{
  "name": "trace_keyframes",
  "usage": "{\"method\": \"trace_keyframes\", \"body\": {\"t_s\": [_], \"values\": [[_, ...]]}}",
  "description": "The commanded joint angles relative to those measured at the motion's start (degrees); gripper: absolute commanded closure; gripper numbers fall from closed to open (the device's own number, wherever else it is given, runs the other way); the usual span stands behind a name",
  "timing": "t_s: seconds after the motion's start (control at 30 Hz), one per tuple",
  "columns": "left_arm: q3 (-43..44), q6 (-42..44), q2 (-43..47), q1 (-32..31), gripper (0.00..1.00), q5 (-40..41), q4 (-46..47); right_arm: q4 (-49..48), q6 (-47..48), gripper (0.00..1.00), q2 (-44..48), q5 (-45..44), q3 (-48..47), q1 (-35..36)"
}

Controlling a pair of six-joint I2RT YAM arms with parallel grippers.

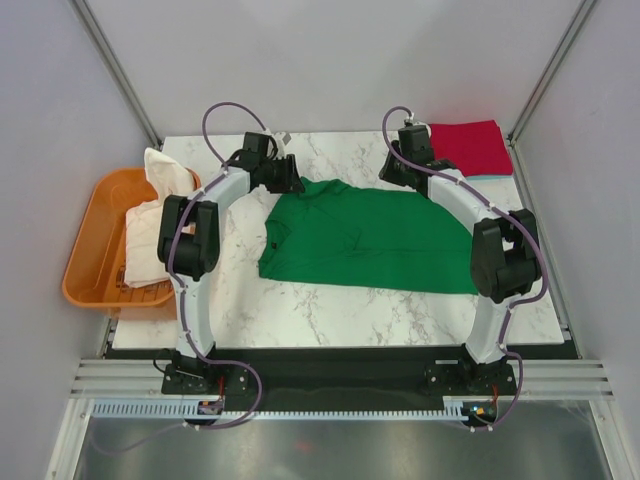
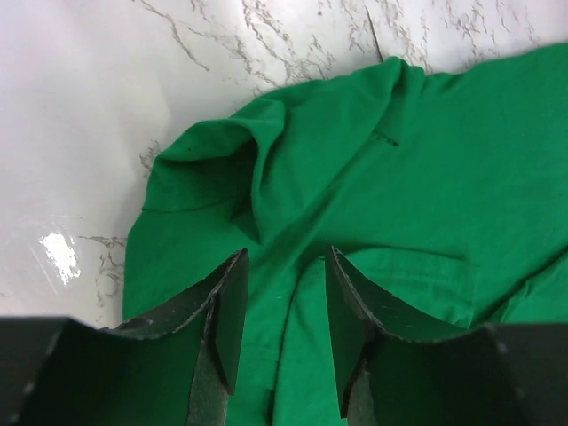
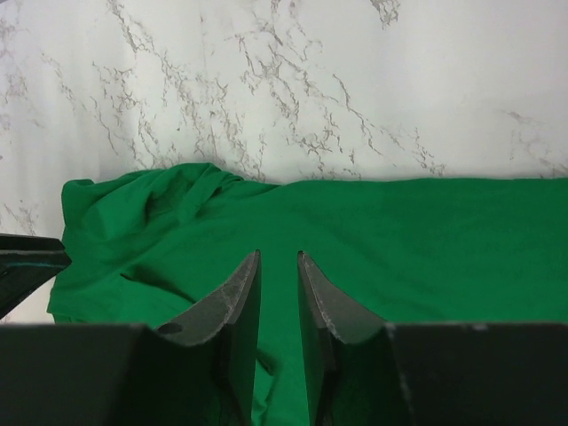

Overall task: Fold and stack the t-shirts
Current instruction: Fold the tshirt

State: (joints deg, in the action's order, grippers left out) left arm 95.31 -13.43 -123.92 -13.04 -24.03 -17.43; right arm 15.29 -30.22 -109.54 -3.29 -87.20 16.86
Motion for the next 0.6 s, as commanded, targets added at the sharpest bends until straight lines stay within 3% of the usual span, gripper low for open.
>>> {"method": "trace_keyframes", "body": {"t_s": [0.0, 0.27, 0.57], "values": [[-1.88, 5.96, 4.47, 0.12, 0.52, 1.19, 3.63, -0.35, -0.28, 0.69, 2.75, 0.56, 0.63, 0.1], [-3.02, 10.18, 3.16, -0.5, 0.54, -2.51, 4.6, -0.35, 0.16, 0.69, 1.87, 0.39, 0.71, 0.1], [0.23, 12.2, -0.97, -2.52, 0.56, 0.65, 4.6, -0.26, 0.69, 0.69, 0.99, 0.83, -0.25, -0.07]]}}
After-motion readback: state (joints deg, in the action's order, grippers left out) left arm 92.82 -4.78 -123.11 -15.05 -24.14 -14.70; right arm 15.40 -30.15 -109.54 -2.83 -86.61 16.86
